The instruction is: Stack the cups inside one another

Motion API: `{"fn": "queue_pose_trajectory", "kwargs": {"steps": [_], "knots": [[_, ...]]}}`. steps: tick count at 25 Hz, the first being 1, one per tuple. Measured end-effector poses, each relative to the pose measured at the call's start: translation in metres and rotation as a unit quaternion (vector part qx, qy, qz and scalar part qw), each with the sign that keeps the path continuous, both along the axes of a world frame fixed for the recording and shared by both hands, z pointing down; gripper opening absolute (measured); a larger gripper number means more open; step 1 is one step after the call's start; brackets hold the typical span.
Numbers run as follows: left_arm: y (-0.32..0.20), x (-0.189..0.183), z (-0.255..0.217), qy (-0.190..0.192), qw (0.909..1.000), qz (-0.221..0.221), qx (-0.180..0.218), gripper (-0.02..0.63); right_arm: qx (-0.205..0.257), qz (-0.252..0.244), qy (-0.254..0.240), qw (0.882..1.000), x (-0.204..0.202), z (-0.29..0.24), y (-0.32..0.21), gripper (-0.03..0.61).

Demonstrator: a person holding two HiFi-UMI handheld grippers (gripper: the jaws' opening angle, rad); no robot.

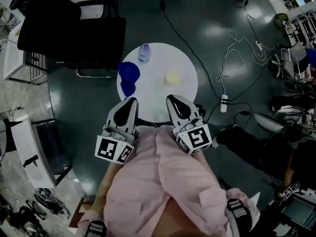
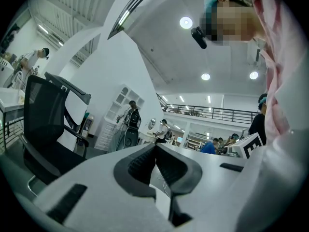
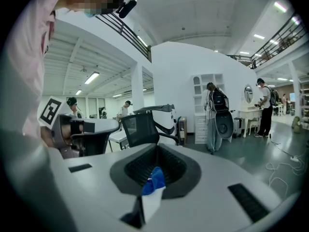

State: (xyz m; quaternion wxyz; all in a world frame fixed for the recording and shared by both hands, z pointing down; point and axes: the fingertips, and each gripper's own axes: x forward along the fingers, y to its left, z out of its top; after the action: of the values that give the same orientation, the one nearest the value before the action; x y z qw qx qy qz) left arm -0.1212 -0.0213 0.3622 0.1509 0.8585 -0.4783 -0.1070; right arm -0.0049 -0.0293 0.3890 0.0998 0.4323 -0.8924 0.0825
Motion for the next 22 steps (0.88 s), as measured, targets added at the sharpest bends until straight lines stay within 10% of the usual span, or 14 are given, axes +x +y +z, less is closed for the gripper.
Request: {"fn": "queue_pose_trajectory", "kwargs": {"steps": [22], "knots": [[0.007, 0.006, 0.003, -0.011, 0.9996, 0.023, -0.008, 0.018, 0.003, -0.047, 0.024, 0.999, -0.027, 0.000, 0.016, 0.035]]}}
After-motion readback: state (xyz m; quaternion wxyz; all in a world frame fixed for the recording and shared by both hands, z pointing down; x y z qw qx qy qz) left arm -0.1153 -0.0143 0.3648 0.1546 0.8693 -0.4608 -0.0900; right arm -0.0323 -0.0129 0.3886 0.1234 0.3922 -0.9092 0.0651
